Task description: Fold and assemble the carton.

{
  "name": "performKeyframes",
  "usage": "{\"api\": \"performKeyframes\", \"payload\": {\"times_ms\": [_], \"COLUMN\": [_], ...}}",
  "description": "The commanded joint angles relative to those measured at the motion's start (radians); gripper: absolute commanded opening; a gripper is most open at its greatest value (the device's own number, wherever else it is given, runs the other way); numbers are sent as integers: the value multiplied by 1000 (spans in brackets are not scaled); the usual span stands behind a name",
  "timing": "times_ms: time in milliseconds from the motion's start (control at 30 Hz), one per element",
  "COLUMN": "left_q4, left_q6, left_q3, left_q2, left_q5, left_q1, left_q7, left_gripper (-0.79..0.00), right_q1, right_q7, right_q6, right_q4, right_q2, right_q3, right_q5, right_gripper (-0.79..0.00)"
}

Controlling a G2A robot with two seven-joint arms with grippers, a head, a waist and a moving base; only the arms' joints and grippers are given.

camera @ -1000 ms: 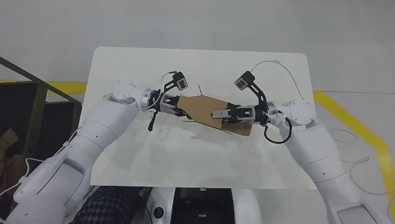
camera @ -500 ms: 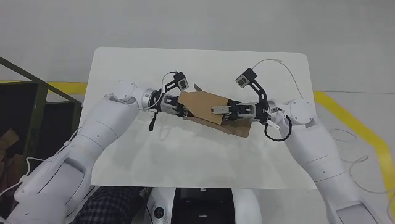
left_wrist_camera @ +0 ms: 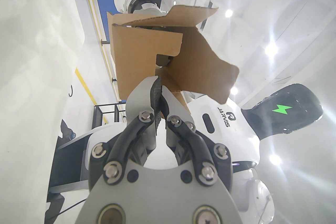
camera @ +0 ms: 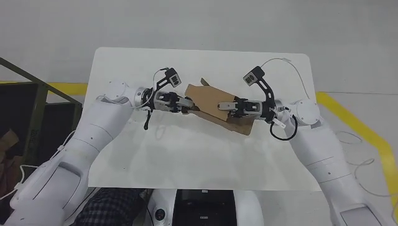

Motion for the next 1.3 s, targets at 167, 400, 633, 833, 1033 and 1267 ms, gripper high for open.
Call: {"api": "performKeyframes", "payload": {"times_ms": [167,400,633,833,1033,1267], "left_q4": [-11,-9,-20,-9,13,23], "left_q6": [0,0,0,0,0,-9], "left_q3": [1,17,45,70,68,49], "left_q2": [4,-3,-12,-20,-23,-28], "left_q5": [1,-7,-1,-2,0,37], "left_q1": [11,-5,-23,-37,-48,-46], "left_q7": [0,0,0,0,0,9], "left_gripper": [-785,-785,-785,-785,-785,-785], "right_q1": [-2,-5,1,6,5,-1], "right_q7": [7,18,4,-6,8,10], "right_q6": [4,9,8,5,2,1], "right_q4": [-2,0,10,17,24,15], "right_q2": [-2,-3,-5,-10,-11,-10], "right_q3": [-4,-11,-20,-27,-27,-24], "right_q5": [20,25,17,29,46,45], "right_gripper": [-785,-785,-785,-785,-785,-785]}}
